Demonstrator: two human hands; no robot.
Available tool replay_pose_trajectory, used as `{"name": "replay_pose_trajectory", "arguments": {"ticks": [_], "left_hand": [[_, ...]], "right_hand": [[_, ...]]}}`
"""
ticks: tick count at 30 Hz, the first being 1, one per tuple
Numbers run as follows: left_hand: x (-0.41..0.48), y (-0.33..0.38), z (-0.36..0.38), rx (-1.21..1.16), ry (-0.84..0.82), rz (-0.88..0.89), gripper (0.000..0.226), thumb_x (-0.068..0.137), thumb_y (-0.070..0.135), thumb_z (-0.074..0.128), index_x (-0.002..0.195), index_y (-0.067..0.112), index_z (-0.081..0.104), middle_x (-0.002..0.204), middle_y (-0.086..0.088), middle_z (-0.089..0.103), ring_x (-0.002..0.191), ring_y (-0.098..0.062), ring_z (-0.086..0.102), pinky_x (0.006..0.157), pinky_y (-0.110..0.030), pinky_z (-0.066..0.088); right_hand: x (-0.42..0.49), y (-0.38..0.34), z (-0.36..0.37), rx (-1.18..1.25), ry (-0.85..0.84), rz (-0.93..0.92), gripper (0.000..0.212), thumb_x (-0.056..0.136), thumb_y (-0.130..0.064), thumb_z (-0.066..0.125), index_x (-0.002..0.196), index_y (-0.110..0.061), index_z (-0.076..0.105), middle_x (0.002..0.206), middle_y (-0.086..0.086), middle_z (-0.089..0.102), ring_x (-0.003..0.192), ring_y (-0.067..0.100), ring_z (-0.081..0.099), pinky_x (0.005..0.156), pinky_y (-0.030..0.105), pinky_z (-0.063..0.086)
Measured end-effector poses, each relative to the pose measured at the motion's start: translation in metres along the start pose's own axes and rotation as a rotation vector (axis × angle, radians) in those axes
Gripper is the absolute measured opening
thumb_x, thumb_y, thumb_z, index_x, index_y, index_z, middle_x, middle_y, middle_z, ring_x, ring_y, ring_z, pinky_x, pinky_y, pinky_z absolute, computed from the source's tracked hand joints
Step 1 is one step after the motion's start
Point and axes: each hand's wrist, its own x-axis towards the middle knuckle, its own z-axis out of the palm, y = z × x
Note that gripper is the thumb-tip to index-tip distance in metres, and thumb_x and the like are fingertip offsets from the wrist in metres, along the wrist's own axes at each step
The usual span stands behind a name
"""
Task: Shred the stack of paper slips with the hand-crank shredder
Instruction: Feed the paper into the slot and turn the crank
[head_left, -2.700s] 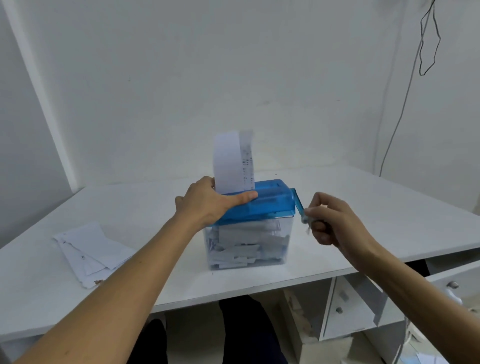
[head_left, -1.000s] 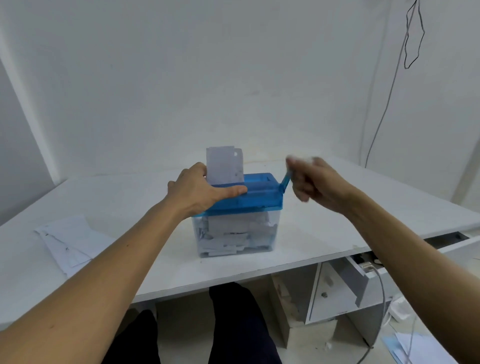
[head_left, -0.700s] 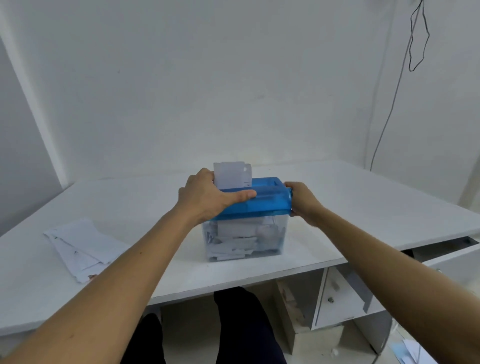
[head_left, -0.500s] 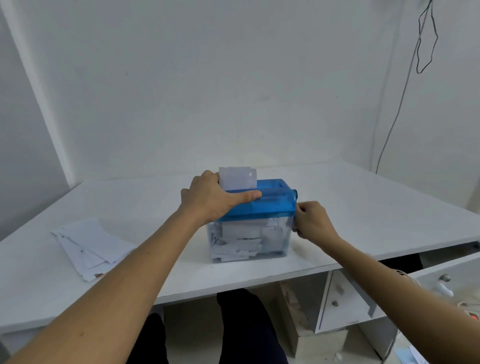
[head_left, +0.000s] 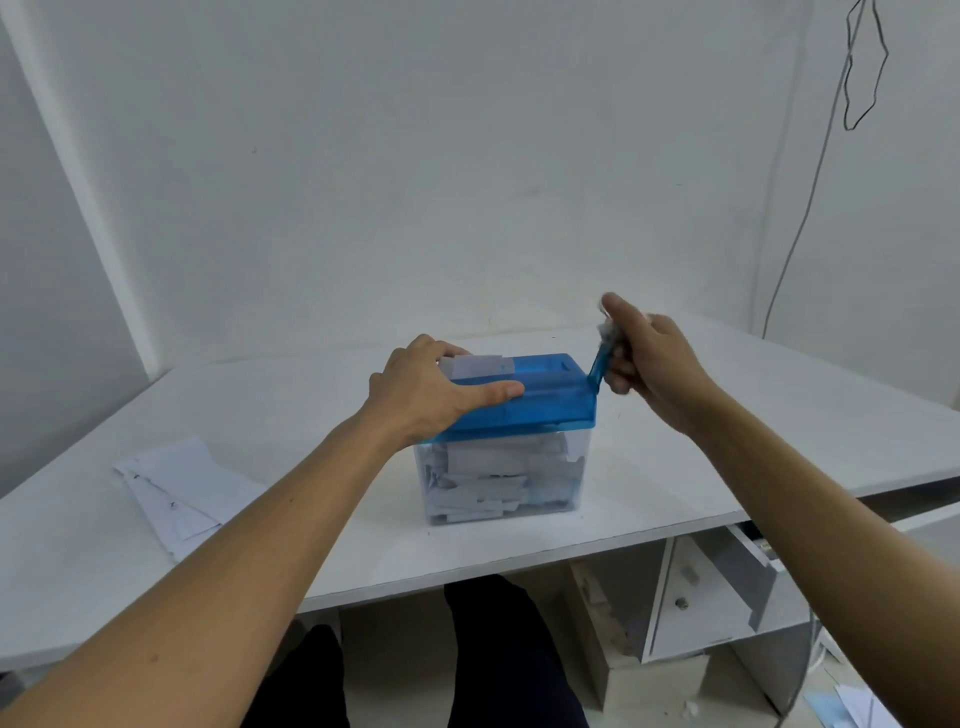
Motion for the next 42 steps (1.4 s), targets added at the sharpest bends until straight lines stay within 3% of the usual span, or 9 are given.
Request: {"name": "replay_pose_trajectory", "arguments": {"ticks": [8, 11, 15, 20, 24, 28, 33, 36, 42], "left_hand": [[0.002, -0.005, 0.003, -0.026, 0.036, 0.038, 0.094, 0.042, 0.096, 0.061, 0.113, 0.034, 0.063, 0.107, 0.019, 0.052, 0.107, -0.012, 0.055, 0.100, -0.045, 0.049], [0.003, -0.005, 0.006, -0.028, 0.041, 0.045, 0.101, 0.041, 0.100, 0.058, 0.115, 0.033, 0.063, 0.108, 0.017, 0.053, 0.106, -0.013, 0.055, 0.099, -0.046, 0.049], [0.005, -0.007, 0.007, 0.024, 0.061, 0.036, 0.092, 0.047, 0.100, 0.056, 0.114, 0.037, 0.063, 0.110, 0.016, 0.054, 0.107, -0.012, 0.055, 0.100, -0.045, 0.047], [0.015, -0.012, 0.001, 0.119, 0.050, -0.012, 0.094, 0.045, 0.101, 0.049, 0.115, 0.040, 0.063, 0.113, 0.017, 0.055, 0.107, -0.011, 0.049, 0.096, -0.040, 0.034], [0.022, -0.015, 0.000, 0.130, 0.067, -0.037, 0.089, 0.050, 0.100, 0.054, 0.116, 0.040, 0.063, 0.113, 0.016, 0.055, 0.108, -0.012, 0.050, 0.093, -0.039, 0.031], [0.021, -0.016, -0.003, 0.047, 0.045, -0.048, 0.098, 0.042, 0.101, 0.056, 0.117, 0.039, 0.065, 0.115, 0.017, 0.055, 0.111, -0.012, 0.052, 0.106, -0.046, 0.038], [0.021, -0.017, -0.004, 0.009, 0.024, -0.032, 0.100, 0.035, 0.100, 0.056, 0.115, 0.040, 0.065, 0.112, 0.022, 0.054, 0.111, -0.010, 0.052, 0.107, -0.046, 0.042], [0.020, -0.015, -0.004, -0.014, 0.003, -0.013, 0.099, 0.035, 0.099, 0.057, 0.115, 0.040, 0.065, 0.111, 0.022, 0.054, 0.112, -0.011, 0.052, 0.106, -0.045, 0.043], [0.017, -0.019, -0.001, -0.064, 0.032, 0.004, 0.099, 0.036, 0.098, 0.058, 0.115, 0.040, 0.065, 0.112, 0.019, 0.054, 0.111, -0.010, 0.053, 0.105, -0.044, 0.045]], "right_hand": [[0.056, 0.024, 0.014, -0.332, 0.168, 0.051, 0.036, 0.101, -0.044, 0.053, 0.089, -0.011, 0.062, 0.077, -0.003, 0.066, 0.061, 0.012, 0.055, 0.055, 0.026, 0.051], [0.054, 0.051, 0.015, -0.502, 0.090, 0.171, 0.040, 0.102, -0.043, 0.051, 0.084, -0.009, 0.062, 0.074, 0.004, 0.064, 0.062, 0.017, 0.058, 0.055, 0.029, 0.052], [0.029, 0.076, 0.013, -0.668, 0.004, 0.324, 0.027, 0.101, -0.011, 0.047, 0.077, -0.006, 0.057, 0.066, 0.007, 0.059, 0.052, 0.015, 0.051, 0.050, 0.023, 0.044], [-0.001, 0.068, 0.007, -0.720, -0.164, 0.331, 0.041, 0.104, -0.028, 0.046, 0.072, -0.006, 0.059, 0.059, 0.005, 0.060, 0.049, 0.015, 0.052, 0.055, 0.025, 0.046], [-0.023, 0.034, -0.001, -0.385, -0.231, 0.314, 0.043, 0.106, -0.031, 0.038, 0.071, -0.011, 0.053, 0.054, 0.003, 0.052, 0.046, 0.015, 0.045, 0.047, 0.024, 0.040], [-0.013, 0.001, -0.018, -0.059, -0.355, 0.234, 0.039, 0.098, -0.034, 0.051, 0.067, -0.011, 0.042, 0.057, 0.003, 0.039, 0.048, 0.016, 0.035, 0.044, 0.024, 0.031], [0.016, 0.006, -0.016, -0.006, -0.339, 0.117, 0.036, 0.093, -0.039, 0.062, 0.072, -0.014, 0.045, 0.062, -0.003, 0.030, 0.053, 0.015, 0.029, 0.049, 0.023, 0.028], [0.038, 0.009, -0.004, -0.142, -0.118, 0.097, 0.035, 0.095, -0.052, 0.060, 0.081, -0.020, 0.065, 0.069, 0.000, 0.047, 0.054, 0.012, 0.043, 0.054, 0.025, 0.038], [0.068, 0.036, 0.018, -0.211, -0.040, 0.245, 0.030, 0.100, -0.042, 0.056, 0.100, -0.012, 0.058, 0.093, 0.005, 0.059, 0.077, 0.019, 0.056, 0.068, 0.030, 0.048]]}}
